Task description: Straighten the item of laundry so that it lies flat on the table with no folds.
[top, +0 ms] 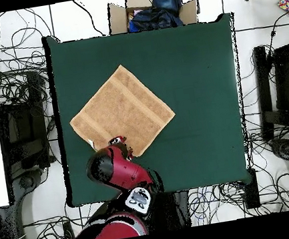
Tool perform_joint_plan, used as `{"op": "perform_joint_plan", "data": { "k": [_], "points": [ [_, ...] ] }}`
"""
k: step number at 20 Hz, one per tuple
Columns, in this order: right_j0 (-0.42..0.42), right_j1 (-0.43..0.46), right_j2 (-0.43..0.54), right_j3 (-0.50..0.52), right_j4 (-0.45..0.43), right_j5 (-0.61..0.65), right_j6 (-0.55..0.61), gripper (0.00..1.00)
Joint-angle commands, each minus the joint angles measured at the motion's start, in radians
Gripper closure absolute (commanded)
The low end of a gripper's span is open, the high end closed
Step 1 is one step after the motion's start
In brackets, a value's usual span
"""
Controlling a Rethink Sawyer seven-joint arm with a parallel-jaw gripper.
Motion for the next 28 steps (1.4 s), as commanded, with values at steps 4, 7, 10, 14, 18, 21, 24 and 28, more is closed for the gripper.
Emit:
{"op": "perform_joint_plan", "data": {
  "k": [4,7,10,14,18,21,24,28],
  "points": [
    [-0.061,0.050,0.156,0.024,-0.033,-0.010,0.165,0.00],
    [-0.065,0.052,0.165,0.019,-0.034,0.014,0.155,0.00],
    [-0.046,0.043,0.154,0.016,-0.020,0.046,0.154,0.00],
    [0.011,0.017,0.114,0.011,0.018,0.132,0.166,0.00],
    [0.041,0.006,0.108,0.009,0.033,0.163,0.190,0.00],
    [0.042,0.018,0.119,0.002,0.029,0.151,0.196,0.00],
    [0.035,0.024,0.128,0.003,0.022,0.129,0.199,0.00],
    [0.036,0.040,0.130,0.008,0.008,0.102,0.192,0.00]
  ]
}}
